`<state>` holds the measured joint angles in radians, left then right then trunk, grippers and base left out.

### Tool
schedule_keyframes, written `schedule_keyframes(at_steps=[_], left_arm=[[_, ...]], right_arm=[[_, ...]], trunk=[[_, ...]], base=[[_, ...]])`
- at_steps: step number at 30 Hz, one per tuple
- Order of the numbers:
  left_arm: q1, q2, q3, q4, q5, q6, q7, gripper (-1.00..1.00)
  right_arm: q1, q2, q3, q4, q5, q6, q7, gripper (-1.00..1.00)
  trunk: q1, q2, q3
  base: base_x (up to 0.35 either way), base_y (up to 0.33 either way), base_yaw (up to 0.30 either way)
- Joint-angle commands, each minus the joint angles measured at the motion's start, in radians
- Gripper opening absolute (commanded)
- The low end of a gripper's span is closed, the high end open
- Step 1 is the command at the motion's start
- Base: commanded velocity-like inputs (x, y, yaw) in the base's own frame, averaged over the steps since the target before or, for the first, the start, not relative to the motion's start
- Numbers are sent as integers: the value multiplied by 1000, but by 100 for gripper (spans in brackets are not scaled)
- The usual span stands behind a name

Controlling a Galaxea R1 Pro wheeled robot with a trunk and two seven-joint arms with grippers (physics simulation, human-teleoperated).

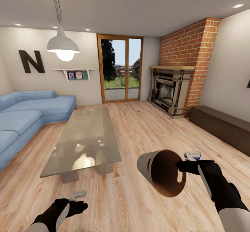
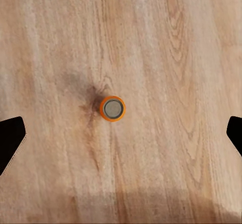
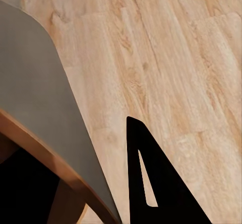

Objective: Put the three can of soda from the living room inside the tash can in the kitchen.

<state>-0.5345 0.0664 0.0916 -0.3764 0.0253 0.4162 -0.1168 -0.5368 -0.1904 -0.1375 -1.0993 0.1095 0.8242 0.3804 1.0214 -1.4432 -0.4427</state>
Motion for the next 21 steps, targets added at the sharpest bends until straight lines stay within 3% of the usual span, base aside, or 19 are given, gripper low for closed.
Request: schedule_keyframes(at_steps=[1,6,11,21], left_arm=[[-8,6,-1,0,4,-8,3,100],[-74,19,-1,7,4,17,7,100],[-138,49,0,6,6,77,8,100],[-153,57,0,4,7,100,7,100]], right_arm=[[-2,1,6,-1,-22,9,5,-100],[-8,1,30,-5,-22,87,5,-100],[-21,0,49,-13,-21,153,5,-100],[-39,-4,56,-16,-20,176,5,-100]], trunk=[[0,0,-1],[-8,14,-3],[-8,14,-11],[30,-56,-58]], base=[[0,0,0],[0,0,0],[0,0,0],[0,0,0]])
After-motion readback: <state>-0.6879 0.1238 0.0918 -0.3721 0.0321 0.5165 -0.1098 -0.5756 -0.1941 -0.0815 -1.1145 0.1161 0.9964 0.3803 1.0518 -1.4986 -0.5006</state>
